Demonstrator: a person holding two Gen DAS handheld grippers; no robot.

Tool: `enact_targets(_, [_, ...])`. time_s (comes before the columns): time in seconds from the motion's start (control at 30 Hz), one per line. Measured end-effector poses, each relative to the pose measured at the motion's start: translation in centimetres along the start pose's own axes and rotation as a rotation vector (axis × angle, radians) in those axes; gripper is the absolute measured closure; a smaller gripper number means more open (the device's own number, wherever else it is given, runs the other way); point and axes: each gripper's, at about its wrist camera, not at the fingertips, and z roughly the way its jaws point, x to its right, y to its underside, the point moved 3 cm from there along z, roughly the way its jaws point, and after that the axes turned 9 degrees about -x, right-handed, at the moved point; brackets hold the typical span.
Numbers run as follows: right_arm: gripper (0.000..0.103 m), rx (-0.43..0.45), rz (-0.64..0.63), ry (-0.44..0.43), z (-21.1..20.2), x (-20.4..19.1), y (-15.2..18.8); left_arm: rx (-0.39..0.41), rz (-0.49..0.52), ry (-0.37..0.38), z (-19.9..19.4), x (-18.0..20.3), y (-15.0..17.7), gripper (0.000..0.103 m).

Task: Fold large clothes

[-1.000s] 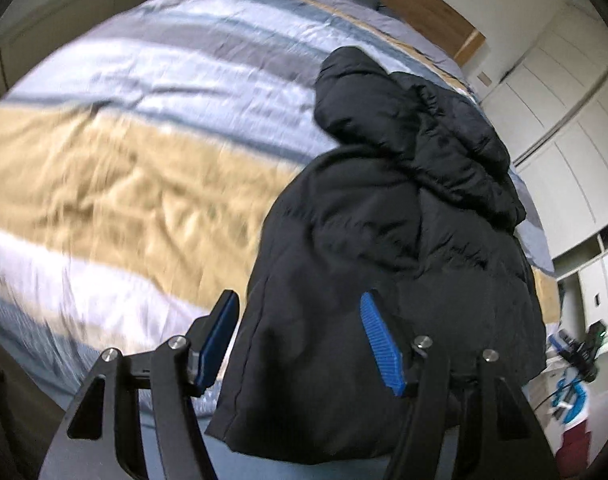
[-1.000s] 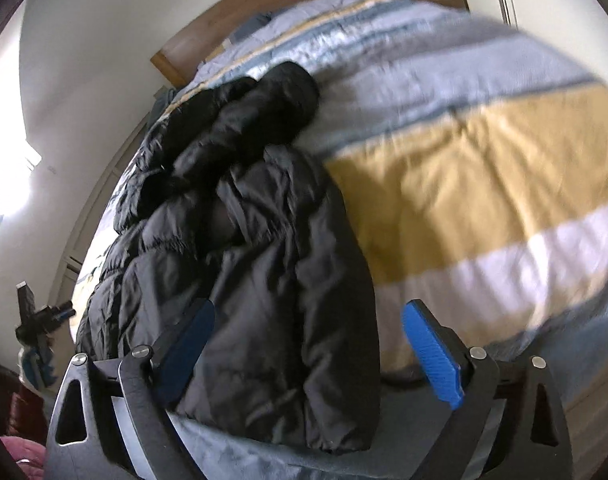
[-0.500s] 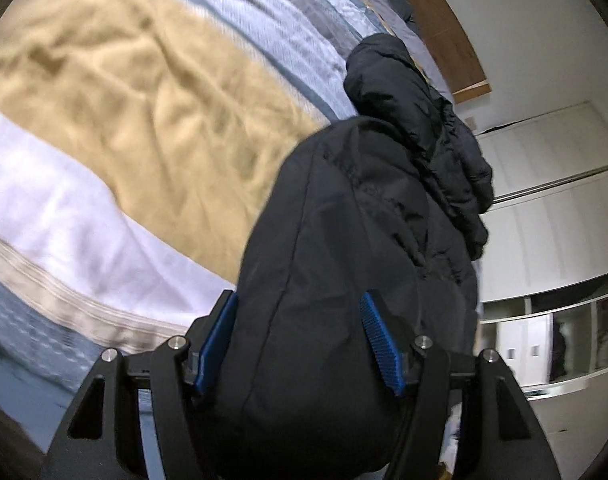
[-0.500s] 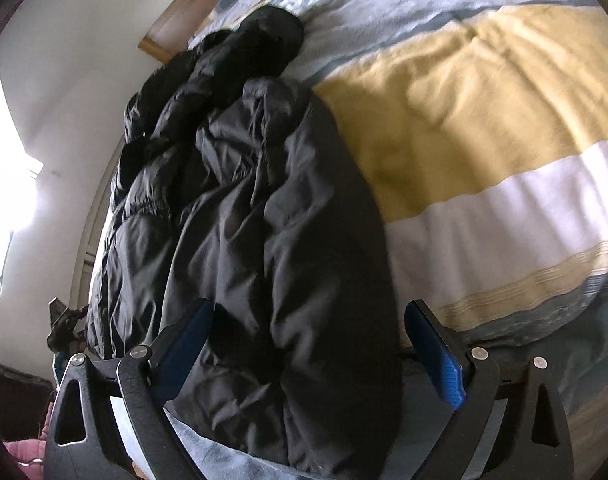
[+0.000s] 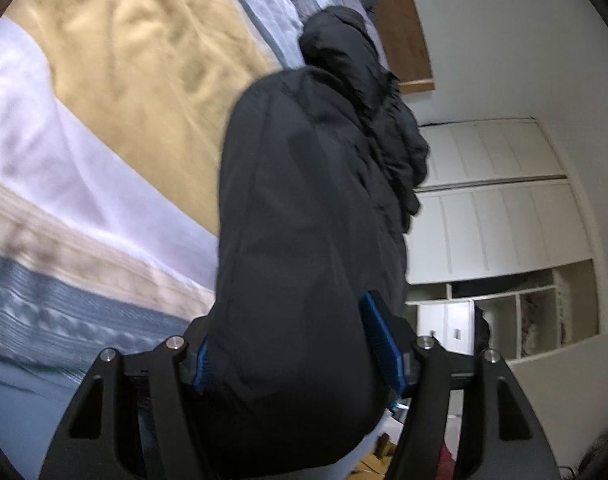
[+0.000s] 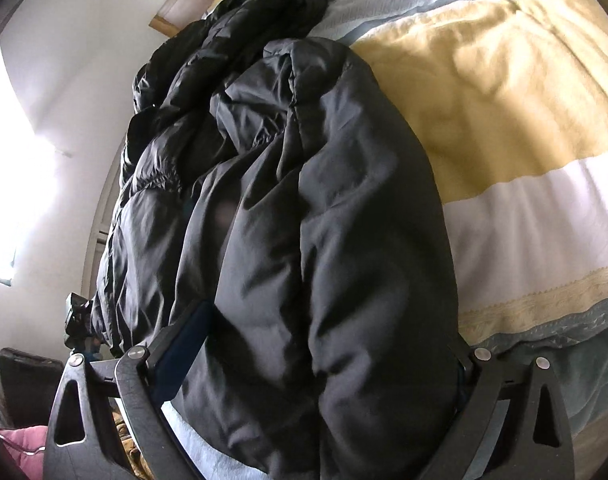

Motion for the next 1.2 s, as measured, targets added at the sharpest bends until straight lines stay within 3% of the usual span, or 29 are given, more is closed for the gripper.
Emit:
enact_targets(0.2, [0.006,-0.017,-0.010,-0.020,0.3,0.1,0.7,-0.011,0.014,0.020,0.7,0.8,0.6,0.040])
enact_targets(0.47, [0.008,-0.026,0.007,-0.058,0.5,1.0,1.5,0.004,-0.015,-0.069,1.1,0.5,0.9,0.040])
enact_targets(0.67, [0.031,-0.015,0.014,-0.095,0.3,1.7,2.0,0.027,-0.020,-0.162,1.7,1.3,0.9,0.041])
enact_targets(0.73, [0.047,-0.013,0.023,-0.117,0.3,2.1,2.4,0.037,-0.020,-0.199,2.0,1.7,0.9,0.042])
enact_targets(0.8, [0.058,-0.005,0.020,-0.145,0.1,2.0,2.6,0.043,-0.010,-0.218,2.2,2.2,0.9,0.048])
enact_targets(0.87, [0.069,0.003,0.008,-0.166,-0.1,1.6,2.6,0.047,0.002,-0.225,2.5,2.8,1.0,0.069])
enact_targets(0.93, [0.081,0.016,-0.012,-0.176,-0.4,1.0,2.6,0.056,0.022,-0.225,2.6,3.5,1.0,0.080])
enact_targets(1.03, [0.086,0.046,-0.034,-0.193,-1.0,-0.2,2.4,0.071,0.048,-0.211,2.5,4.7,1.0,0.087])
enact_targets(1.2, [0.088,0.114,-0.045,-0.247,-2.4,-1.9,1.3,0.101,0.052,-0.137,1.4,6.5,0.4,0.089])
